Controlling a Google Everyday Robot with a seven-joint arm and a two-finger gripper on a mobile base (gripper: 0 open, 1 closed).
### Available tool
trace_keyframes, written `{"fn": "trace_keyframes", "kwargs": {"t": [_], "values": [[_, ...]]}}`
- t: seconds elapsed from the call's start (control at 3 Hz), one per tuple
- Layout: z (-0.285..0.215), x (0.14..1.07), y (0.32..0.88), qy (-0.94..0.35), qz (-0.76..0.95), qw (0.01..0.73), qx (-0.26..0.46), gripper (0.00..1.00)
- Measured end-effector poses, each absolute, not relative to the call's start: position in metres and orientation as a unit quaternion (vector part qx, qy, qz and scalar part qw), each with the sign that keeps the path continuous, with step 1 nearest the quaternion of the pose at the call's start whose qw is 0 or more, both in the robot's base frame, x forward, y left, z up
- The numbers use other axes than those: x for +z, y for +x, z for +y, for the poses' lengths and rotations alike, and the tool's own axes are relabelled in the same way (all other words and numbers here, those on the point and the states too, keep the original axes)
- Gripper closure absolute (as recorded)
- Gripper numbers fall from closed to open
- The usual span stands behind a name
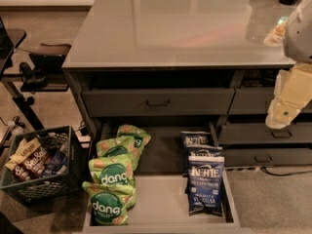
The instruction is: Pick blue chip bag from middle drawer and place on counter
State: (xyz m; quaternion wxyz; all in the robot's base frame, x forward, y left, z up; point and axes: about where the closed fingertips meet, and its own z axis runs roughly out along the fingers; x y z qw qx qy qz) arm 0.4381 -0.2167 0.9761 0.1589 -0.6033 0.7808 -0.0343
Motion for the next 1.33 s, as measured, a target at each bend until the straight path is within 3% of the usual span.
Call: {"fn": "trace_keyframes", "kwargs": {"t": [0.67,1.33], "values": [[-0.223,0.956,0.44,-0.593,0.788,0.163,-0.022,0.0],[-0.25,0.851,0.438,-0.584,0.786,0.201,0.013,0.0]]}}
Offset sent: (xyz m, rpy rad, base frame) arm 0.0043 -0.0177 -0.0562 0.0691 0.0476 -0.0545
